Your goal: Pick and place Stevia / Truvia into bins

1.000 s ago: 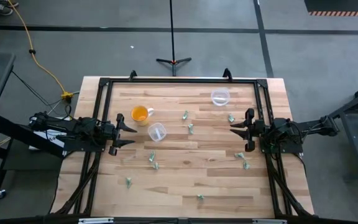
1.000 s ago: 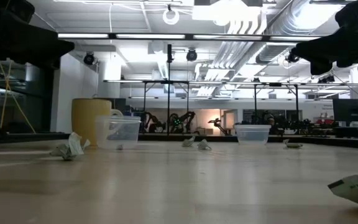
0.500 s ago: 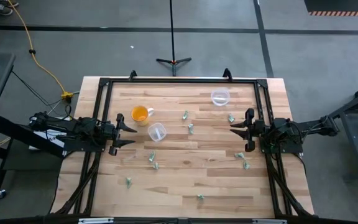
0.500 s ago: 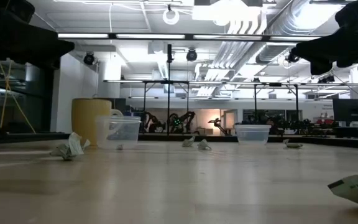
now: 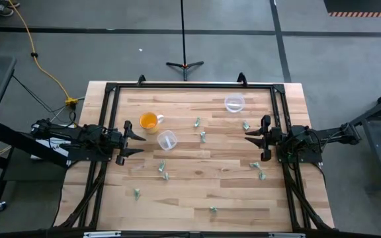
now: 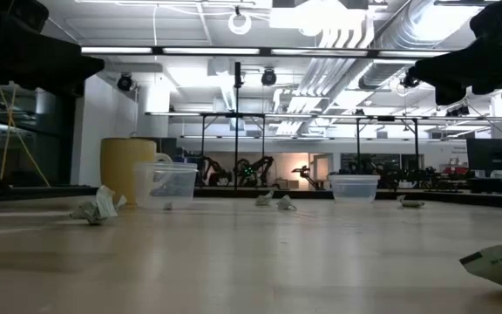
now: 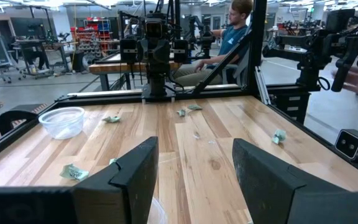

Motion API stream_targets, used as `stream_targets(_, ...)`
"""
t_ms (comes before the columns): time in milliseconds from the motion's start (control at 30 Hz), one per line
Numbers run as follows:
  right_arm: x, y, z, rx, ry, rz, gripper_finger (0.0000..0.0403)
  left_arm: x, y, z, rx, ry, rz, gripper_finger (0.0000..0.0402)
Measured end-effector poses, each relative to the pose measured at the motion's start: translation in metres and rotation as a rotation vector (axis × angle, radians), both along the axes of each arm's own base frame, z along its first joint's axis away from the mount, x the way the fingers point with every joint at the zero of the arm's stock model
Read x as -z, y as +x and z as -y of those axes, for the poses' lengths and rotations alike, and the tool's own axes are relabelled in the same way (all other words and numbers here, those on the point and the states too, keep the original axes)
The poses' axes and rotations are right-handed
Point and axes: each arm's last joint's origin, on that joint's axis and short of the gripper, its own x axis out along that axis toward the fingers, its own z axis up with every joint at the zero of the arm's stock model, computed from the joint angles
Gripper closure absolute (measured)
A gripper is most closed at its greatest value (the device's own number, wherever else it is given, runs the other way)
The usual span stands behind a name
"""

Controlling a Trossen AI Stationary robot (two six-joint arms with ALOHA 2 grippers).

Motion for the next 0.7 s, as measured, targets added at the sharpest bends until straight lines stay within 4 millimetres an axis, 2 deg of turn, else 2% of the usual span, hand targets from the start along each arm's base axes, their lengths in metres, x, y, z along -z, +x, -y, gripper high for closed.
stream_targets(333,-0.0012,0.0000,0.0000,0.003,-0.059,0.007,0.0329,0.0000,0.0000,0.0000,0.000,0.000,0.000,0.0160)
stream_targets(533,-0.0023,-0.0001,-0.0007,-0.036,0.174,0.037,0.0329,-0.0001,0.0000,0.0000,0.000,0.000,0.000,0.0160)
stream_targets(700,-0.0028,-0.0002,0.0015,0.043,0.174,0.047,0.0329,-0.0003,0.0000,0.0000,0.000,-0.001,0.003,0.0160)
